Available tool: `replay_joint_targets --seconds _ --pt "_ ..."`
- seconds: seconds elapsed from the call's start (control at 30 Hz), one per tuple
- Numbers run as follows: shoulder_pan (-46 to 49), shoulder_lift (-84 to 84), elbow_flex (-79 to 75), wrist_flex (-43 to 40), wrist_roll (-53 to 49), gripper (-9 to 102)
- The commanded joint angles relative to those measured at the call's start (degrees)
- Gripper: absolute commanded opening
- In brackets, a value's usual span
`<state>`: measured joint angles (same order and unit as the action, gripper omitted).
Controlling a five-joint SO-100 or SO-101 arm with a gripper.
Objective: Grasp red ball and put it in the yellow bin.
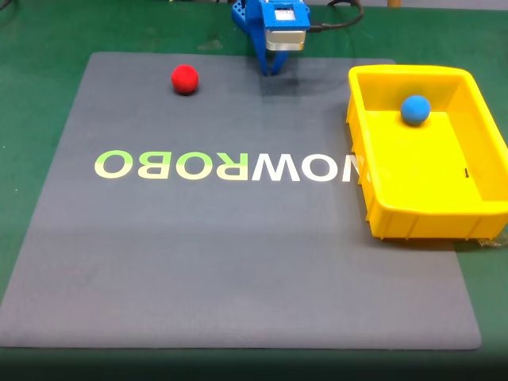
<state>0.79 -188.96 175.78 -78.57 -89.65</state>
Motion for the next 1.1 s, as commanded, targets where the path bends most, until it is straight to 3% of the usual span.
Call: replay_joint_targets --seconds 0.0,0.73,0.9,1.07 --pt "2.37 -1.76 1.58 0.0 0.7 1" --pt "2.37 -1.76 1.58 0.0 0.44 3" --pt "2.29 -1.67 1.58 -0.35 -3.08 35" --pt "3.16 -1.58 -0.26 -1.49 -4.66 38"
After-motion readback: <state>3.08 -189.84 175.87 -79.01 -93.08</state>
